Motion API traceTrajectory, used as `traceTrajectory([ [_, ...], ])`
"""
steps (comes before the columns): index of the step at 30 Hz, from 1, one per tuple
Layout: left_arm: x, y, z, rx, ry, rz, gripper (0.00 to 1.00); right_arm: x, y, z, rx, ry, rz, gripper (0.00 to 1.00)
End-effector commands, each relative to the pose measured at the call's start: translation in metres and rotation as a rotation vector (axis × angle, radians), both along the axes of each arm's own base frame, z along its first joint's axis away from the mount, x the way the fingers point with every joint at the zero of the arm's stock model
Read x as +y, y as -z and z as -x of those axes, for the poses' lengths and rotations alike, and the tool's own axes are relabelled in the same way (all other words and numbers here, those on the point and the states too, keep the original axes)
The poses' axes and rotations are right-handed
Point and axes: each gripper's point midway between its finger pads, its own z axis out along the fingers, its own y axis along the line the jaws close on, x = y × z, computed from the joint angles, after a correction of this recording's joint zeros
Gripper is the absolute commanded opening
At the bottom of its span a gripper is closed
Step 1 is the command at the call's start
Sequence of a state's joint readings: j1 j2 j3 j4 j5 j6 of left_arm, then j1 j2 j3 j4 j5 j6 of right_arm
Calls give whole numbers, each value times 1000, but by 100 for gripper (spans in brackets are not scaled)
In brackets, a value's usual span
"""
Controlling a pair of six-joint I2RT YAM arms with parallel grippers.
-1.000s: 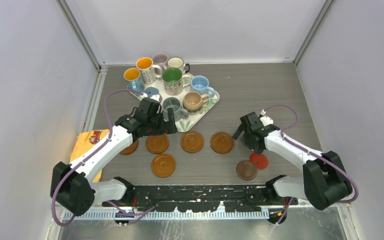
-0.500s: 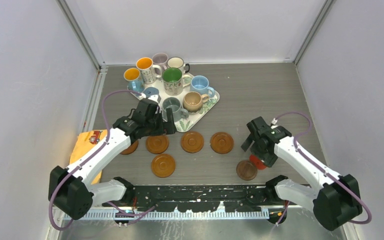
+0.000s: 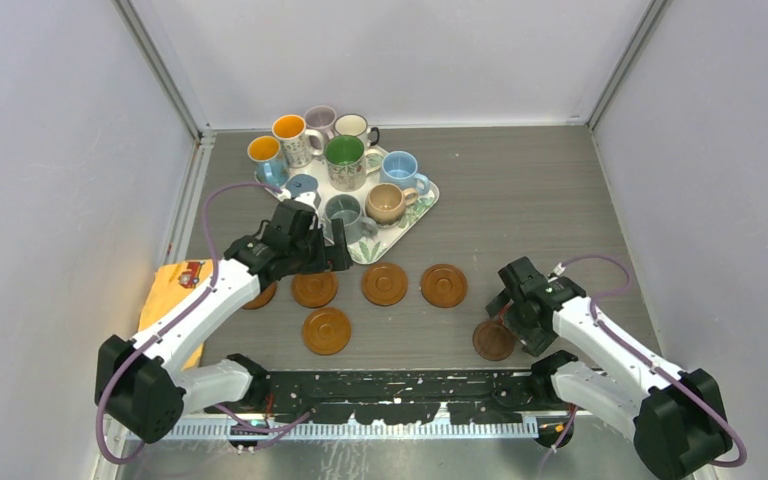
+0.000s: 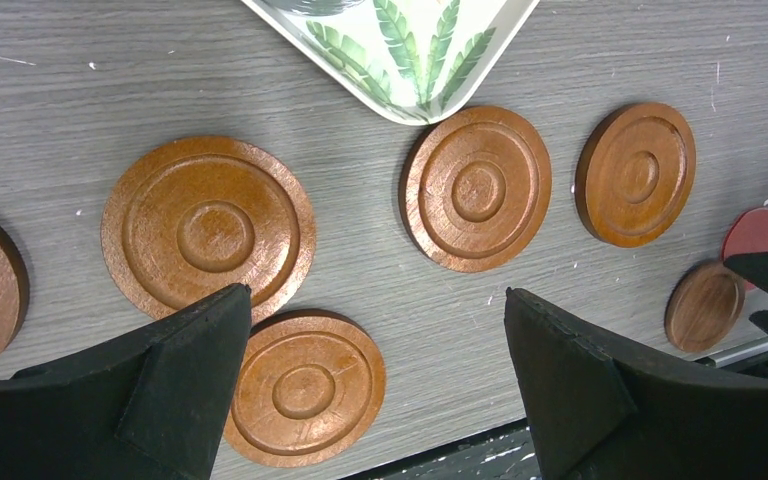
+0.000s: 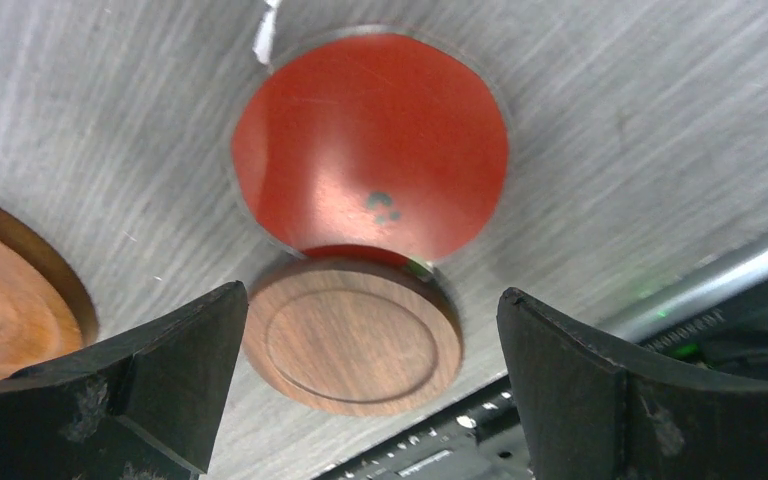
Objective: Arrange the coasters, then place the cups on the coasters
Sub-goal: Move the coaster to the center of the board.
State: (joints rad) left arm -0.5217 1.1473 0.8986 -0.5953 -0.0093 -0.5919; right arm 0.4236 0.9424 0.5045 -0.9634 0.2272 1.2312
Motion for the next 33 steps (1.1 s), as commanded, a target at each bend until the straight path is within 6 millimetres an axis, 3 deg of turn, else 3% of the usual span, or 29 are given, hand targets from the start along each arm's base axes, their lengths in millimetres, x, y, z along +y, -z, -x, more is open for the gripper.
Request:
traceTrajectory([
  [1,-1,-11,-3,-55,12,12,100,6,-2,-36,-172,84,-35,100],
  [9,1,-14,-2,-57,13,8,100,0,0,-57,-238,105,12,100],
  [17,0,-16,-2,-59,17,12,100,13,17,-77,-203,89,-20,100],
  [24,0,-18,0,-59,25,11,100,10,6,-103,-201,71,7,100],
  [29,0,-18,0,-59,27,11,100,13,-3,-92,-150,29,27,100],
  [33,0,-18,0,-61,25,14,100,35,-4,-76,-143,-10,9,100],
])
